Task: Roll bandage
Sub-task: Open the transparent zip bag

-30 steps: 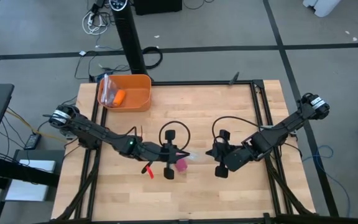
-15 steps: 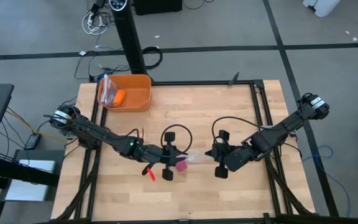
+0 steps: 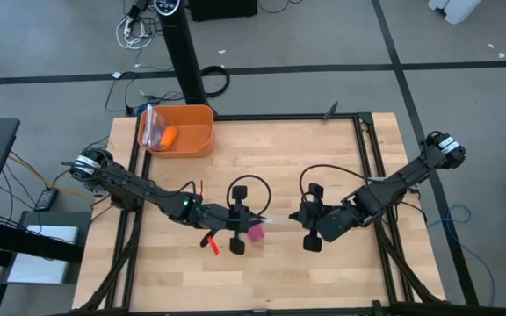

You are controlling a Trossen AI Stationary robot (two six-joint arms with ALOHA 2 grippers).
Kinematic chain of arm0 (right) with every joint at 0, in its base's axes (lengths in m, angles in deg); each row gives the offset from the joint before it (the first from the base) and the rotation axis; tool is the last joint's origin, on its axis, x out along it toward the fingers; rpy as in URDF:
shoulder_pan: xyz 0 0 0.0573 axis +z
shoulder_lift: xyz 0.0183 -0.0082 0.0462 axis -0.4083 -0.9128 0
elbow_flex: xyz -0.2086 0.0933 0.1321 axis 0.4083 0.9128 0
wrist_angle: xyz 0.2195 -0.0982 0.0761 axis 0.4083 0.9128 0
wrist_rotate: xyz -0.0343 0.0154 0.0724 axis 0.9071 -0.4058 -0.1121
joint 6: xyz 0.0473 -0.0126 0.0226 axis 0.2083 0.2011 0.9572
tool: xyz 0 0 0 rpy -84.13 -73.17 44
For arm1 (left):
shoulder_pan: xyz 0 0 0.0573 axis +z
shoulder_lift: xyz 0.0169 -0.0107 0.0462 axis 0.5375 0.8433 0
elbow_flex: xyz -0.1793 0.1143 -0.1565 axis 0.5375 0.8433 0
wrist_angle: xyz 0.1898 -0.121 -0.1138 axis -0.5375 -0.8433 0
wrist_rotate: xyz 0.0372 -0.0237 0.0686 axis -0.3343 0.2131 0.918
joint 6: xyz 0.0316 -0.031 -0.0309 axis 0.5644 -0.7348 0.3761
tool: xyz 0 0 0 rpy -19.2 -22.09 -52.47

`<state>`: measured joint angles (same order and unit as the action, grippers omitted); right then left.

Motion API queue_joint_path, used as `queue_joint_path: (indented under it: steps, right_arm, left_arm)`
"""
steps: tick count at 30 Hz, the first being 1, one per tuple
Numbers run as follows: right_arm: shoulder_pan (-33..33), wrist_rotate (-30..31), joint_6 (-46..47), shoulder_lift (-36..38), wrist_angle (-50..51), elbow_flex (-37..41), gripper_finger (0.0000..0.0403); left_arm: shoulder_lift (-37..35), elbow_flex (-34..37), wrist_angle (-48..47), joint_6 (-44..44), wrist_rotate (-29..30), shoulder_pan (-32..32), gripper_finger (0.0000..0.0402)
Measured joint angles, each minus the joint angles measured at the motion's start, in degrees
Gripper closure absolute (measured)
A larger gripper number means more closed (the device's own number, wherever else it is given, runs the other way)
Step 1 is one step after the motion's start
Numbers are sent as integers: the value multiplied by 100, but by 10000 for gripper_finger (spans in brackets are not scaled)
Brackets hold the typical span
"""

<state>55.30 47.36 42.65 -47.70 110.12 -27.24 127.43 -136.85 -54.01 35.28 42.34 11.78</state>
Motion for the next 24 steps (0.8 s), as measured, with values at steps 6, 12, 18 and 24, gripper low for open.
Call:
queue_joint_path:
  steps: [6,12,18,24]
  right_arm:
    - [167,217,5,92,-94,0,346]
    - [597,924,95,359,121,27,281]
    - [1382,2404,406,385,-443,724,257]
    - [1824,2974,85,380,-2485,1715,258]
  left_arm:
    - [0,8,-22,26,641,-110,397]
    - [0,13,-24,-4,1010,-224,399]
    - [-4,13,443,64,1014,-399,400]
    - [-135,168,997,228,523,-446,400]
